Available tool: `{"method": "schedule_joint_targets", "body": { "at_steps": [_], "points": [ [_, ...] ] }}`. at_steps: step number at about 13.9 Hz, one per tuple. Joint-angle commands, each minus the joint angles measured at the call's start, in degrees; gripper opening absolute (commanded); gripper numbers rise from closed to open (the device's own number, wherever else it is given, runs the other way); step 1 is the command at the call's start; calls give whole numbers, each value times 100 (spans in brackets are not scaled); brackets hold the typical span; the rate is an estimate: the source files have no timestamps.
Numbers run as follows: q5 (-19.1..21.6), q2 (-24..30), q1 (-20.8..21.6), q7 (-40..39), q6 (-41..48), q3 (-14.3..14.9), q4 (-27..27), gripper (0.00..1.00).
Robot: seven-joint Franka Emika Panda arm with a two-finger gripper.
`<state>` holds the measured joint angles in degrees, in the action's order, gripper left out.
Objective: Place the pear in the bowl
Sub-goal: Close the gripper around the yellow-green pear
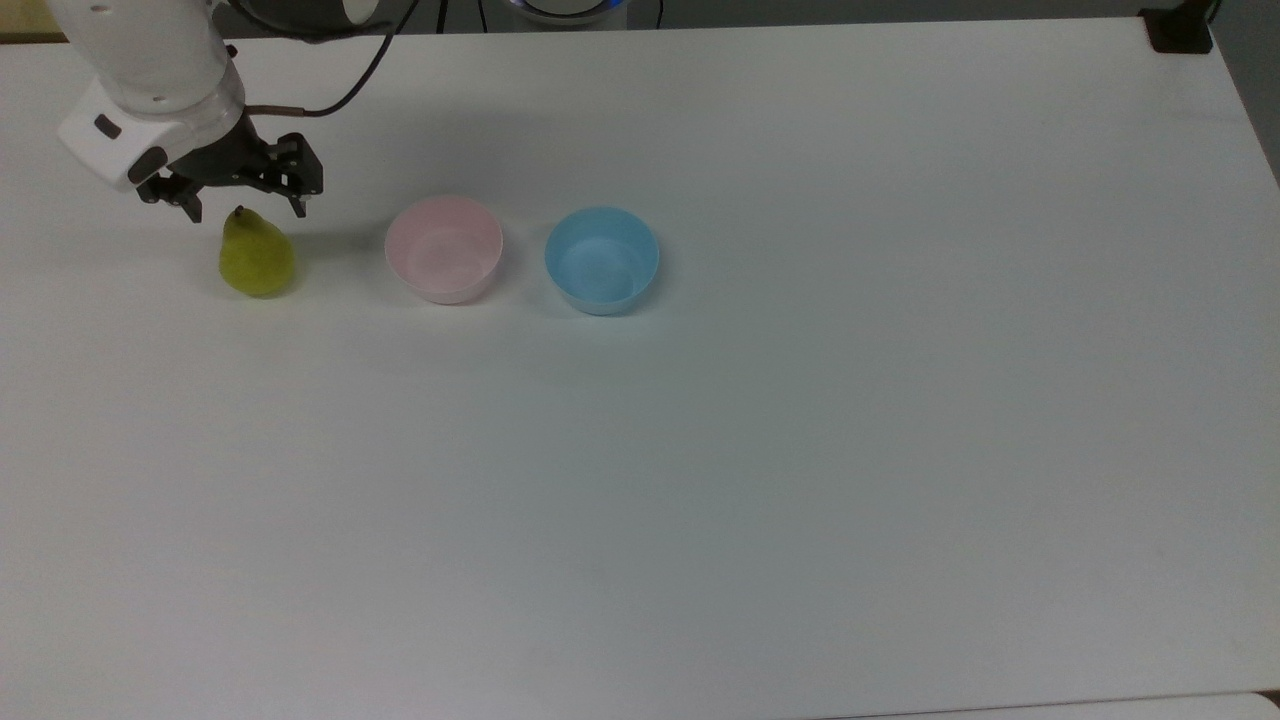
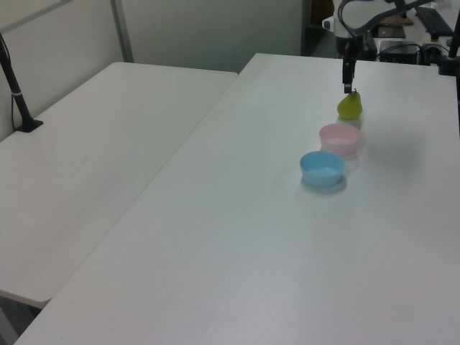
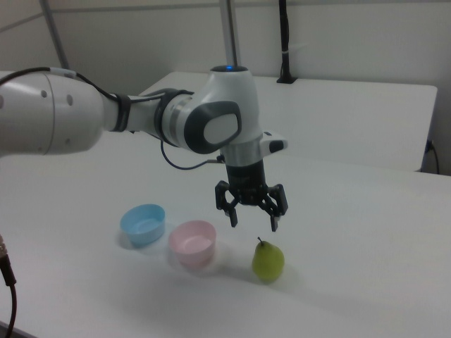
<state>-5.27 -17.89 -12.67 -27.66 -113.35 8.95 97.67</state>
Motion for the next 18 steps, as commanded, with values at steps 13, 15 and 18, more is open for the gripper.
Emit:
{"method": "schedule_joint_targets", "body": {
  "at_steps": [13,15,18],
  "points": [
    [-413,-461,-245,-134,-996,-16,543,53],
    [-413,-435,-245,-143,-987,-16,542,39],
    [-413,-155,-306,-161,-742,-7,543,32]
  ]
}}
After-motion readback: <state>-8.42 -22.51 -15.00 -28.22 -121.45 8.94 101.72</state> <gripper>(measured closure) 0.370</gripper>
